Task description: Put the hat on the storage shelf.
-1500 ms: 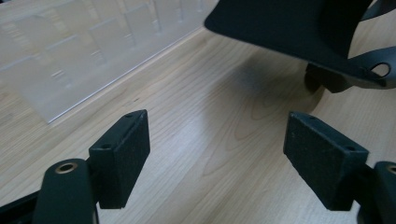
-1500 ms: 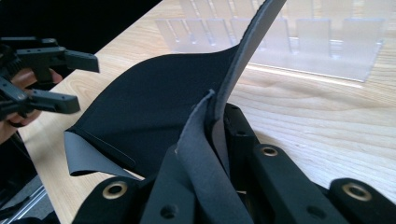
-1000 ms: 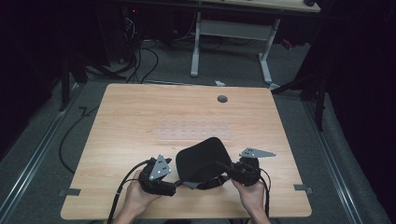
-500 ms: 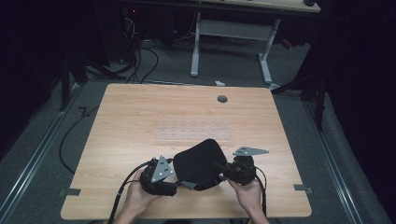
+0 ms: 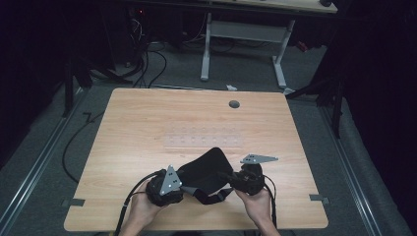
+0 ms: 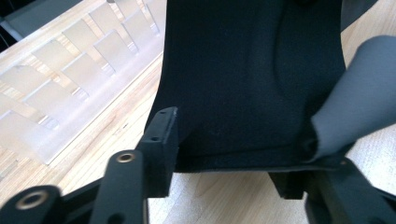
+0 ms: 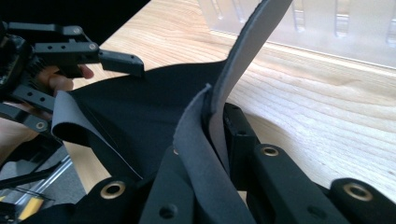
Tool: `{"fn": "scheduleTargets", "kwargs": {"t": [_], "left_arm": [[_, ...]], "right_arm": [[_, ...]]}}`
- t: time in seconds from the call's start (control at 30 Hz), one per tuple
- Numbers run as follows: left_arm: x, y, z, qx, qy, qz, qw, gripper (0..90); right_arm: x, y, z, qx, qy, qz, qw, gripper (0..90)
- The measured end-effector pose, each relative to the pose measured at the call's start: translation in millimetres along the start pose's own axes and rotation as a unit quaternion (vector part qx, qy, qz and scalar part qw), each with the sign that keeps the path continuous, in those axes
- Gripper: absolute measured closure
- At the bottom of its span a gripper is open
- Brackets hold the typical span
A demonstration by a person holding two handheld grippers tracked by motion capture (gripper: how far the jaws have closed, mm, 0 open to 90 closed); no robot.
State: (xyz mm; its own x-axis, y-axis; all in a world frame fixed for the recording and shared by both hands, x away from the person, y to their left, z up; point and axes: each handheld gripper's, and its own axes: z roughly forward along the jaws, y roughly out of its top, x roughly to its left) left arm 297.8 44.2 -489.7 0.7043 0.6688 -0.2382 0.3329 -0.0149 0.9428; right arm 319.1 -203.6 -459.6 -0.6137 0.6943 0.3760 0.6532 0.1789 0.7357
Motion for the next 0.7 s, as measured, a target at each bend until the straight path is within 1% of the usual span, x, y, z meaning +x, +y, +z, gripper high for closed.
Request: {"fn": "scheduleTargets", "kwargs": {"t": [0.1,0.13,0.2,0.23,0.27,0.3,0.33,0.37,0.4,0.43,0.53,0.57,0.6,0.63,0.67,0.7], "left_arm": [[-0.3,0.5,-0.4,0.005,-0.001,-0.002,1.0,54.7],[-2.1,0.8,-0.5,0.013,-0.002,0.005,0.9999,56.6],[-3.4,1.0,-0.3,0.016,-0.005,0.008,0.9998,59.9],[-4.9,1.6,0.0,0.02,-0.009,0.008,0.9997,59.9],[-6.4,2.2,0.3,0.024,-0.019,0.004,0.9995,61.9],[-8.5,2.3,0.7,0.029,-0.032,0.003,0.9991,65.9],[-9.9,1.9,1.2,0.029,-0.037,0.004,0.9989,71.9],[-11.2,1.8,1.5,0.033,-0.042,0.008,0.9986,74.3],[-12.1,2.4,1.7,0.036,-0.047,0.007,0.9982,76.4],[-12.8,3.2,1.5,0.037,-0.051,0.005,0.998,76.4],[-14.1,6.5,-1.7,0.039,-0.068,0.0,0.9969,83.0],[-14.3,7.1,-2.7,0.041,-0.072,0.001,0.9966,83.0],[-15.6,7.9,-4.1,0.043,-0.077,-0.001,0.9961,85.5],[-16.5,8.3,-4.9,0.046,-0.08,-0.003,0.9958,85.5],[-18.4,9.7,-6.5,0.055,-0.084,-0.005,0.995,85.9],[-20.2,10.5,-7.6,0.059,-0.087,-0.007,0.9945,86.3]], "right_arm": [[1.1,1.0,0.6,0.0,0.004,-0.001,1.0,84.3],[1.9,1.6,0.5,0.0,0.006,-0.004,1.0,84.1],[1.8,1.7,0.5,-0.002,0.006,-0.001,1.0,84.1],[1.8,1.7,0.5,-0.002,0.006,-0.001,1.0,84.1],[1.7,1.9,0.2,-0.005,0.006,0.002,1.0,84.0],[1.2,2.2,-0.6,-0.01,0.008,0.005,0.9999,83.8],[0.2,3.8,-2.5,-0.019,0.01,0.007,0.9998,83.6],[-0.5,4.6,-3.2,-0.022,0.01,0.006,0.9997,83.3],[-1.1,5.5,-3.8,-0.023,0.008,0.005,0.9997,82.9],[-1.1,5.5,-3.8,-0.023,0.008,0.005,0.9997,82.9],[-3.5,7.1,-7.4,-0.029,0.01,0.006,0.9995,80.4],[-3.5,7.1,-7.4,-0.029,0.01,0.006,0.9995,80.4],[-4.2,7.4,-7.5,-0.03,0.009,0.005,0.9995,78.2],[-4.2,7.4,-7.5,-0.03,0.009,0.005,0.9995,78.2],[-4.3,7.5,-7.3,-0.03,0.009,0.005,0.9995,77.2],[-5.1,7.9,-6.3,-0.03,0.006,-0.005,0.9995,74.2]]}}
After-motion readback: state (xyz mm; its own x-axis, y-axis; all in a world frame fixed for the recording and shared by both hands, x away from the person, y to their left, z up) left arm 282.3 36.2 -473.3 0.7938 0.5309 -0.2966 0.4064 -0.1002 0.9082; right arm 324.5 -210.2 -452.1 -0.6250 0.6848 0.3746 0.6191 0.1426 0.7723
